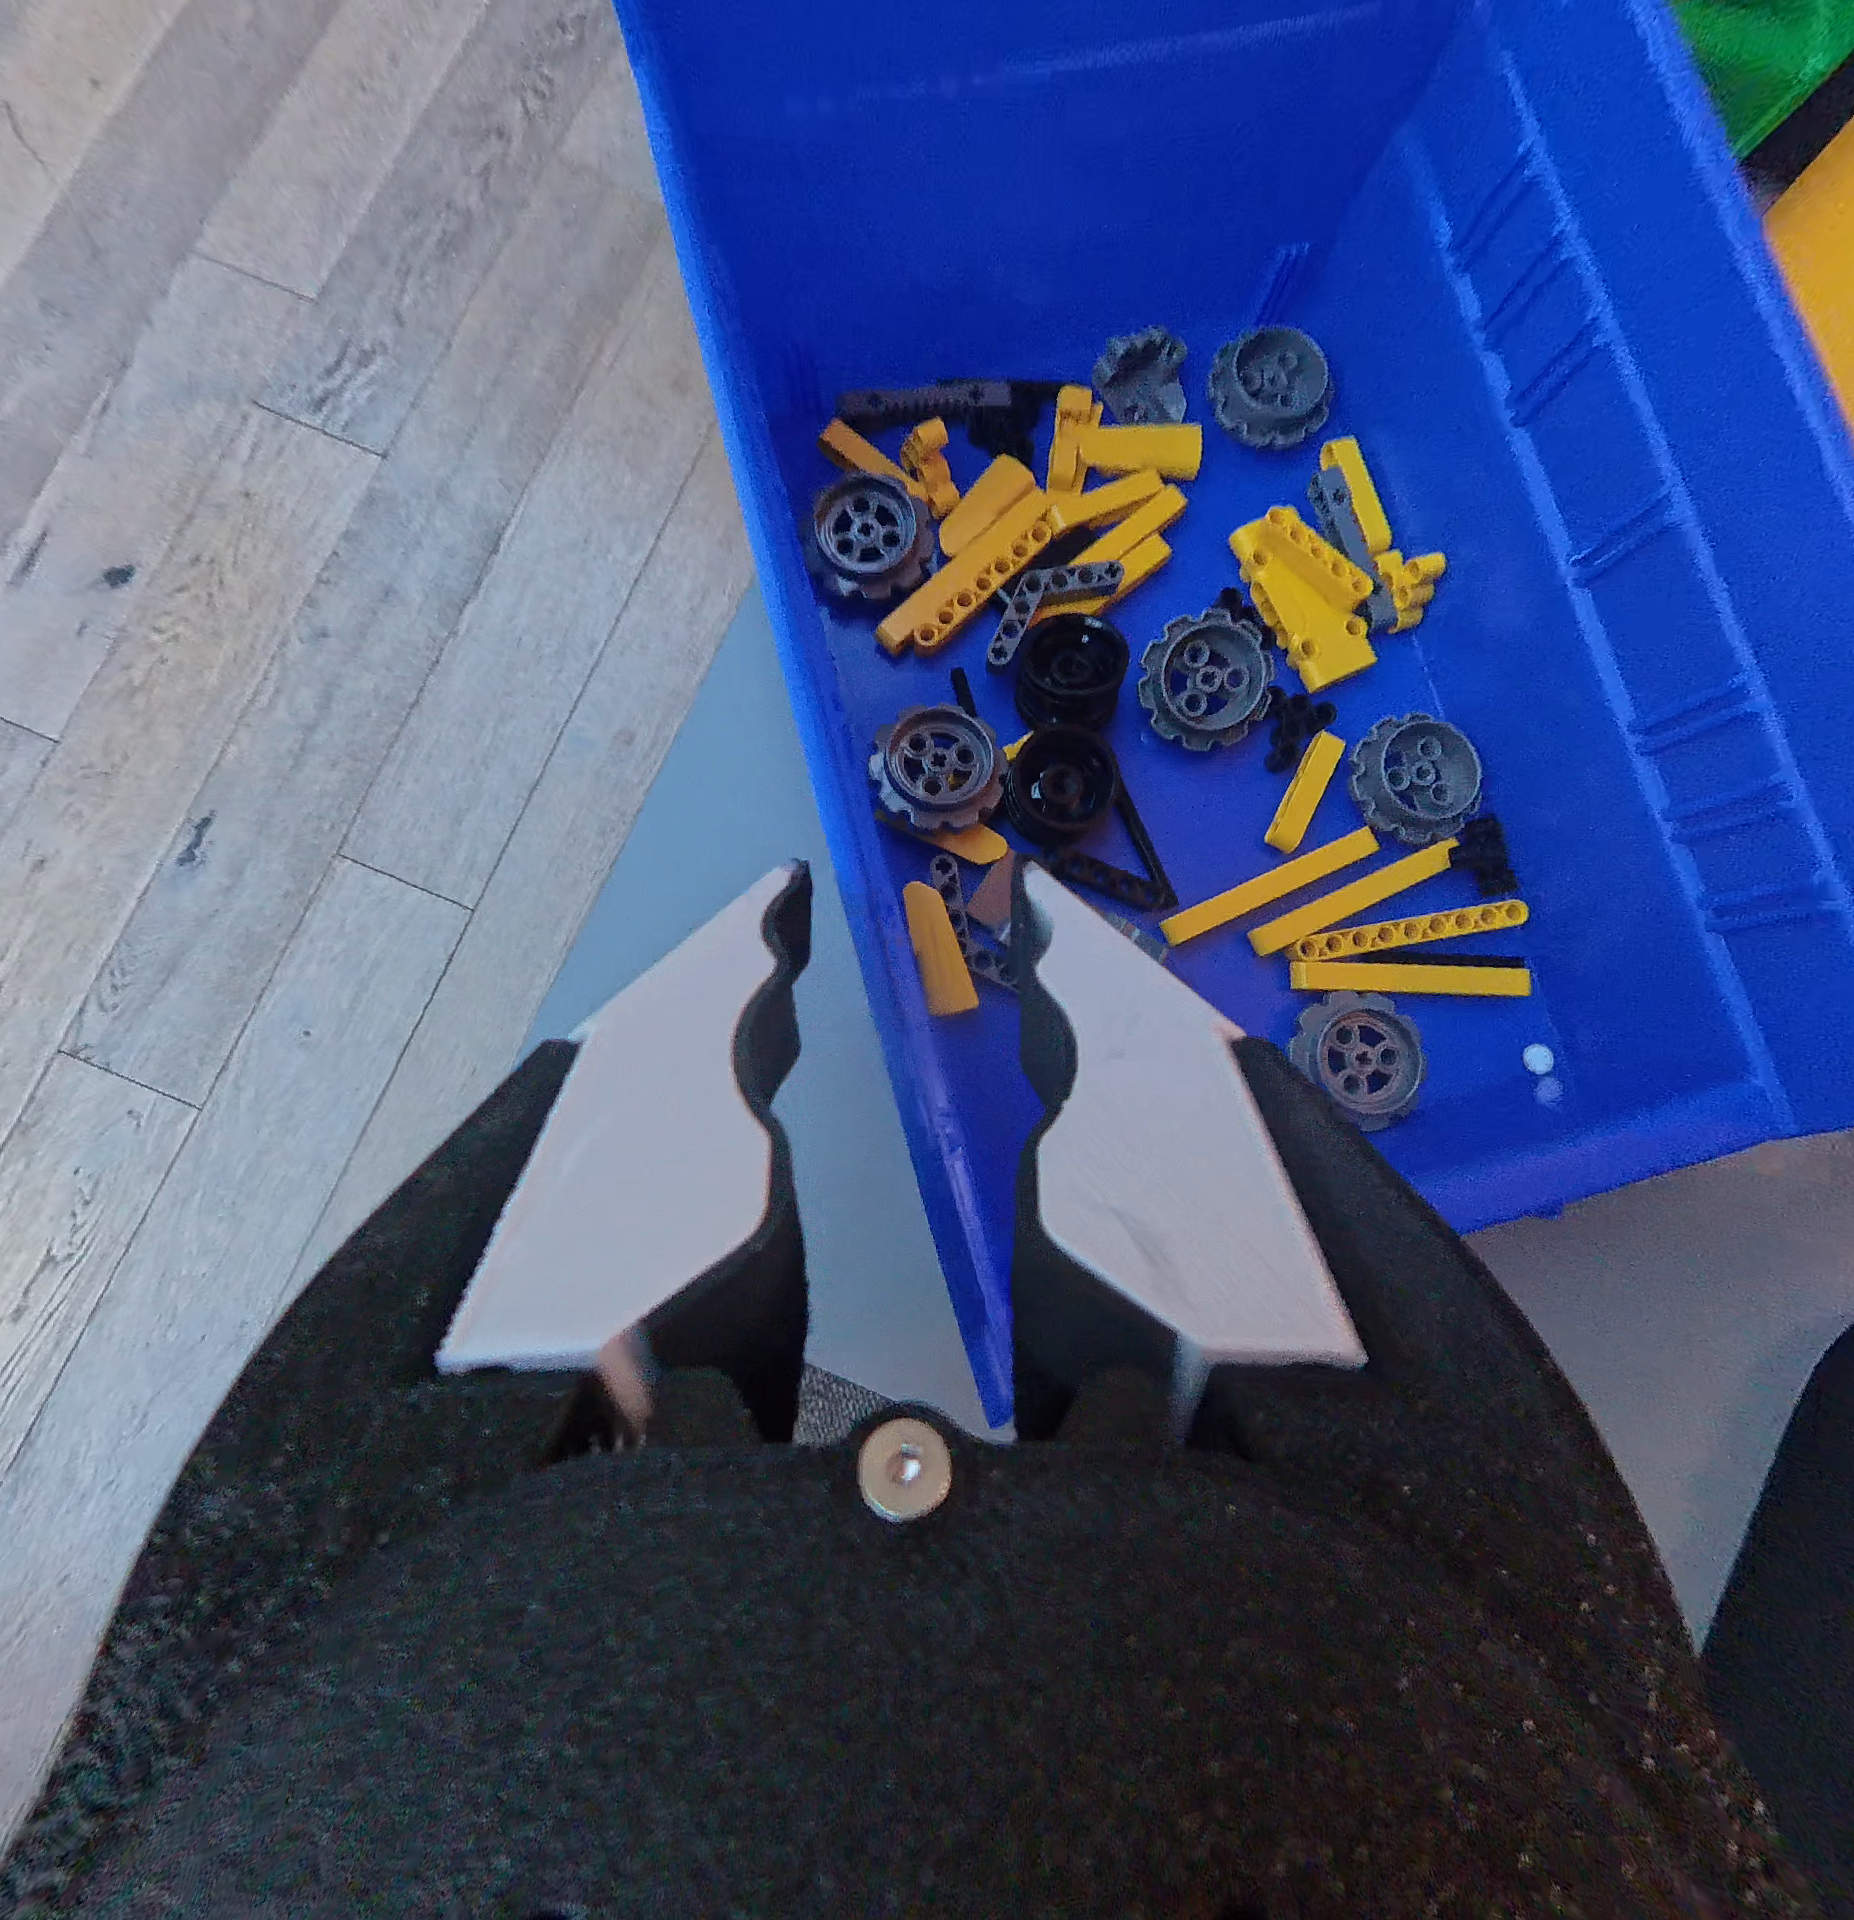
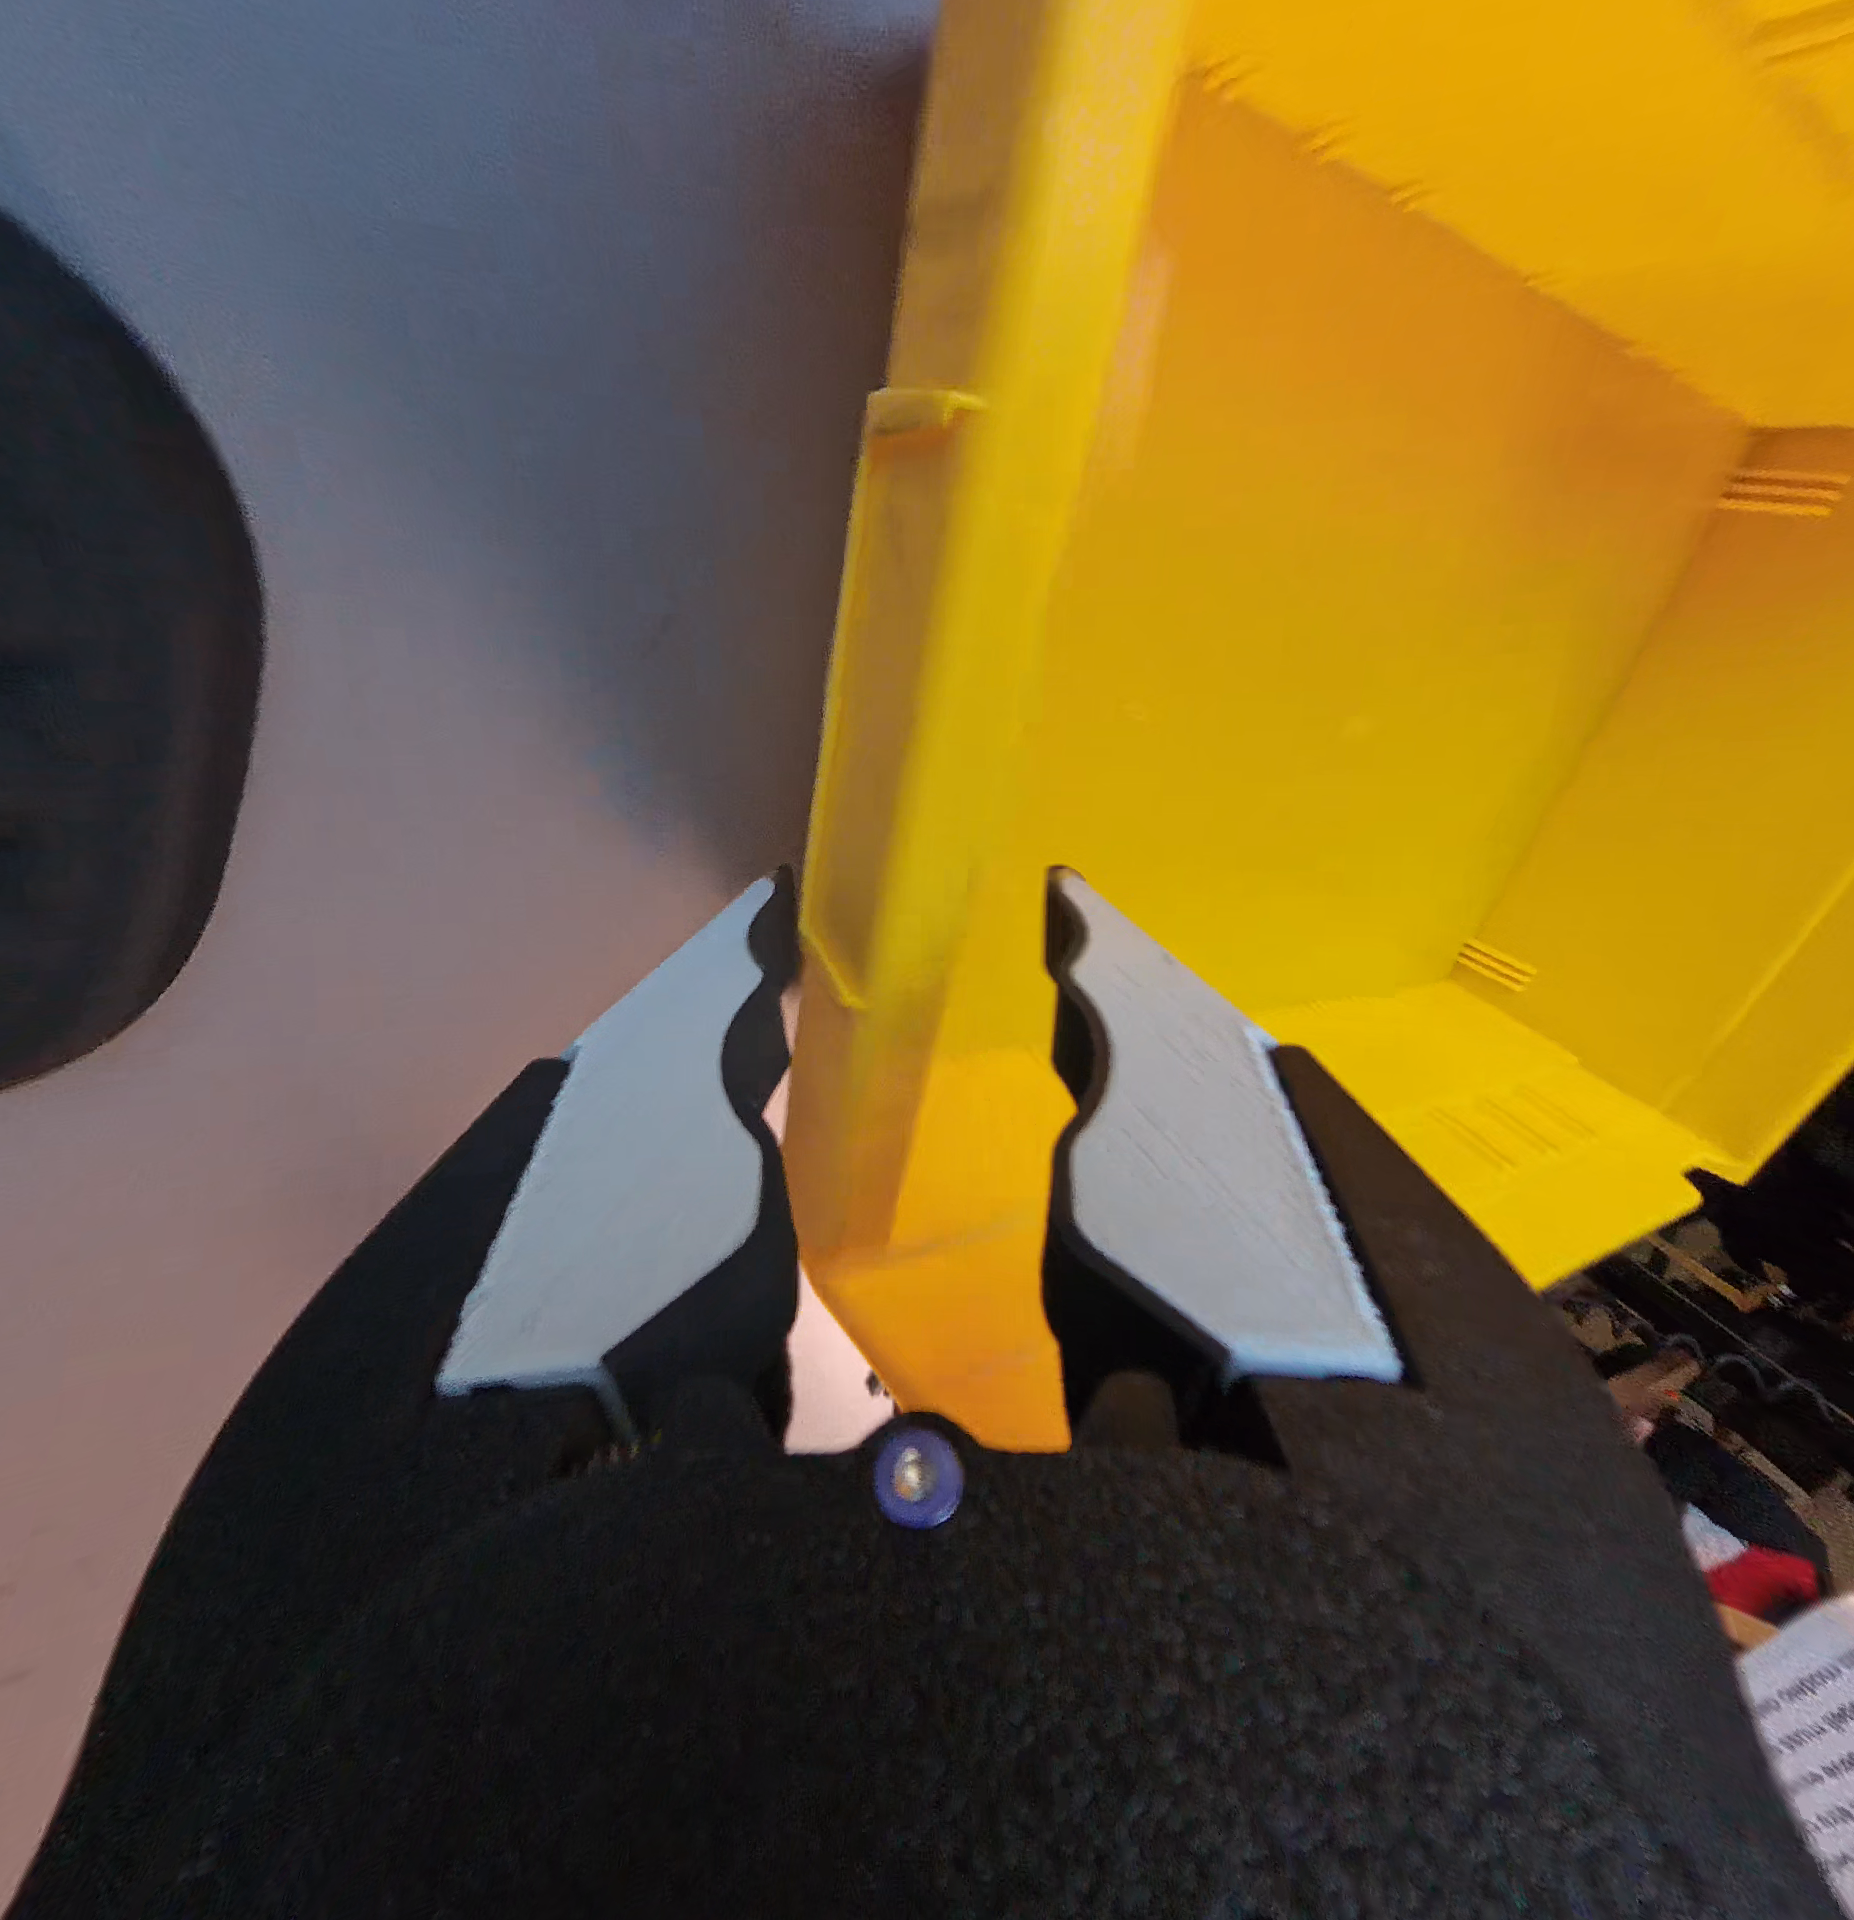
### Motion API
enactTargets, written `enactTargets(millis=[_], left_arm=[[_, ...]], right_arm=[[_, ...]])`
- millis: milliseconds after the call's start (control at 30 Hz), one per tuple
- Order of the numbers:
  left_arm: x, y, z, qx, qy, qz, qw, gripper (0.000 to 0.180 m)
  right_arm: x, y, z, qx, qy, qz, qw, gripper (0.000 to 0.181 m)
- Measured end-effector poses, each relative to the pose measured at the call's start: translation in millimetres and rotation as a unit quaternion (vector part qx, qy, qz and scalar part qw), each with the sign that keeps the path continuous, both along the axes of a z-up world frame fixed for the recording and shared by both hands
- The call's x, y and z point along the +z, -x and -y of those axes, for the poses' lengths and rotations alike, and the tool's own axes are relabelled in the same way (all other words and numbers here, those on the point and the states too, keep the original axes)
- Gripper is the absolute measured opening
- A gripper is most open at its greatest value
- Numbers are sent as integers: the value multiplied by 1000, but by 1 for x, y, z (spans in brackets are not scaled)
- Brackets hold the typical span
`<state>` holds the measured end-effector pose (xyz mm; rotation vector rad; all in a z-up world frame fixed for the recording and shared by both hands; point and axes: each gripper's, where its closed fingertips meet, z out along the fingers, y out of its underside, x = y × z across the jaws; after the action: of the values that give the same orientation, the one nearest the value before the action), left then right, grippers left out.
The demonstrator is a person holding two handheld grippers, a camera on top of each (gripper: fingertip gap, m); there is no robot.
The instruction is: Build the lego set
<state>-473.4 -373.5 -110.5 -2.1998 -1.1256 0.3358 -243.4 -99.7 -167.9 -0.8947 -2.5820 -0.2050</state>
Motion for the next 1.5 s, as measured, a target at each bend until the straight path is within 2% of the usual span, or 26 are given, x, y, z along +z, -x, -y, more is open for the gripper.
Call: enactTargets(millis=[33,100,233,367,433,533,600,667,700,733,800,900,967,1167,1400,1500], left_arm=[[10,-2,0,2,-3,-19,1000,43],[32,-10,-9,-13,-11,-51,999,49],[71,-45,-56,-78,-56,-84,992,54],[101,-96,-125,-168,-112,-95,975,54],[111,-127,-162,-215,-133,-94,963,54],[122,-176,-215,-277,-167,-73,944,53],[128,-210,-246,-319,-181,-58,928,54],[135,-243,-275,-362,-188,-49,912,54],[138,-260,-288,-383,-189,-45,903,53],[142,-276,-299,-402,-188,-42,895,53],[150,-303,-318,-431,-185,-44,882,53],[160,-337,-337,-453,-175,-52,872,52],[162,-357,-343,-452,-172,-48,874,51],[154,-425,-362,-448,-153,-30,880,50],[155,-485,-384,-445,-146,-24,883,49],[162,-496,-384,-445,-138,-36,884,49]], right_arm=[[3,6,1,-5,2,-19,1000,58],[11,7,6,-22,29,-43,998,68],[40,-27,17,-87,125,-92,984,70],[67,-102,-3,-221,201,-134,945,67],[72,-156,-38,-311,196,-149,918,67],[79,-251,-109,-438,141,-169,872,70],[72,-314,-147,-507,117,-155,840,77],[53,-365,-168,-538,100,-113,829,84],[39,-383,-173,-537,97,-86,833,84],[25,-397,-172,-527,107,-52,842,72],[6,-412,-167,-497,127,-4,859,18],[9,-415,-165,-455,160,-6,876,17],[26,-415,-165,-416,153,-31,896,18],[54,-433,-150,-376,171,-38,910,18],[28,-435,-134,-305,168,-17,937,18],[47,-428,-124,-314,209,-32,925,17]])
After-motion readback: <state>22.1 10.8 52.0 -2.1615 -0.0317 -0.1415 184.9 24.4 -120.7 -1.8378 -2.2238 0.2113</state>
